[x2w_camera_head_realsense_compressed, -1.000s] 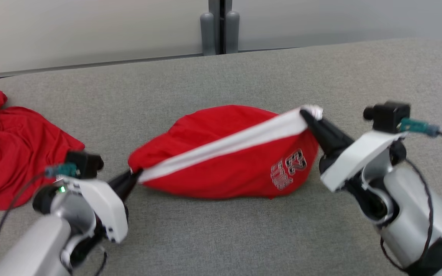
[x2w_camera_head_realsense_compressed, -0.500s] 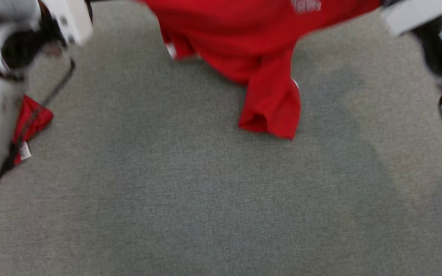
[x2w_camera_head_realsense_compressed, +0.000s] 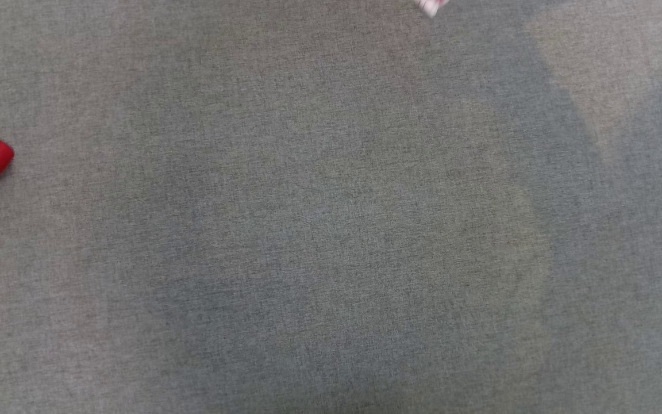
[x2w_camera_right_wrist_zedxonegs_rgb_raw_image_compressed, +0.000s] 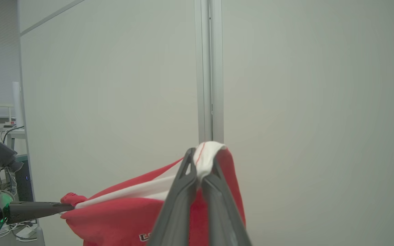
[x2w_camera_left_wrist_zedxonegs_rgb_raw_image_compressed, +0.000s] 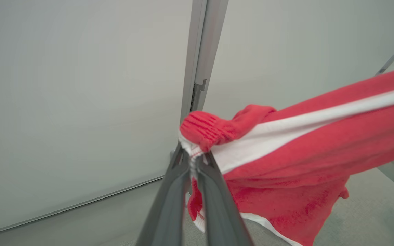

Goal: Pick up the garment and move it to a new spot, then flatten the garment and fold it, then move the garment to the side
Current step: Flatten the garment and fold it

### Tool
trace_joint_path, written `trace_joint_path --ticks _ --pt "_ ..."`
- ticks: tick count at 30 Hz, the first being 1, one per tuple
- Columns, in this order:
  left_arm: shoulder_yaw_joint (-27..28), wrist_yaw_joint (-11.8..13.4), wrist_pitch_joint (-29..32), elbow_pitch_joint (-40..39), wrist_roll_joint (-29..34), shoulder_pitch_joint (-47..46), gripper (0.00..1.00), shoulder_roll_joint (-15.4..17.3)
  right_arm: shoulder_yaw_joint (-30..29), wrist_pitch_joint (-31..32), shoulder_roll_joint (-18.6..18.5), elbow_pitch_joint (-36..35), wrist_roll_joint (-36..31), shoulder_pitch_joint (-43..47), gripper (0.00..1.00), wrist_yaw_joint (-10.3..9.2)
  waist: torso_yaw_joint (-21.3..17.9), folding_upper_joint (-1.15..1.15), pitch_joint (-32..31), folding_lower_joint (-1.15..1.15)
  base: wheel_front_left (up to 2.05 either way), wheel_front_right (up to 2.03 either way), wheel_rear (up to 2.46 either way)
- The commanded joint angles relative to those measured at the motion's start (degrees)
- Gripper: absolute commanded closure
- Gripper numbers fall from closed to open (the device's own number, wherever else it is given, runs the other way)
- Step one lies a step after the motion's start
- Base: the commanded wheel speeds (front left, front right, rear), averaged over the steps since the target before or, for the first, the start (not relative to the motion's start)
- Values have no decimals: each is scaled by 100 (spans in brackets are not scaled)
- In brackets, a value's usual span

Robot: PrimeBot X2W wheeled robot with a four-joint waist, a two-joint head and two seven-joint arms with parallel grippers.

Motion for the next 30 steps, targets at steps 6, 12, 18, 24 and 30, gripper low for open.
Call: trace_joint_path --ticks 6,12,18,24,30 --pt "-116 -219 -315 565 55 -226 100 -52 300 -220 -108 347 161 -293 100 -8 60 0 -63 0 0 0 0" --pt "-461 -401 -559 753 -17 527 100 -25 1124 -173 -202 287 412 259 100 -7 118 0 -317 0 0 0 0" --pt "-1051 -423 -435 210 -523 2075 100 259 1903 -163 -418 24 719 1245 100 -7 81 0 -1023 0 0 0 0" --pt "-1398 -421 193 -591 -1307 3648 100 699 2612 482 -875 -444 1194 2346 100 -8 13 0 -1918 0 0 0 0" --pt "-1487 -26 1071 -1428 -1918 4812 100 976 2863 1234 -1444 -1078 1582 3333 100 -8 -31 0 -2601 0 0 0 0"
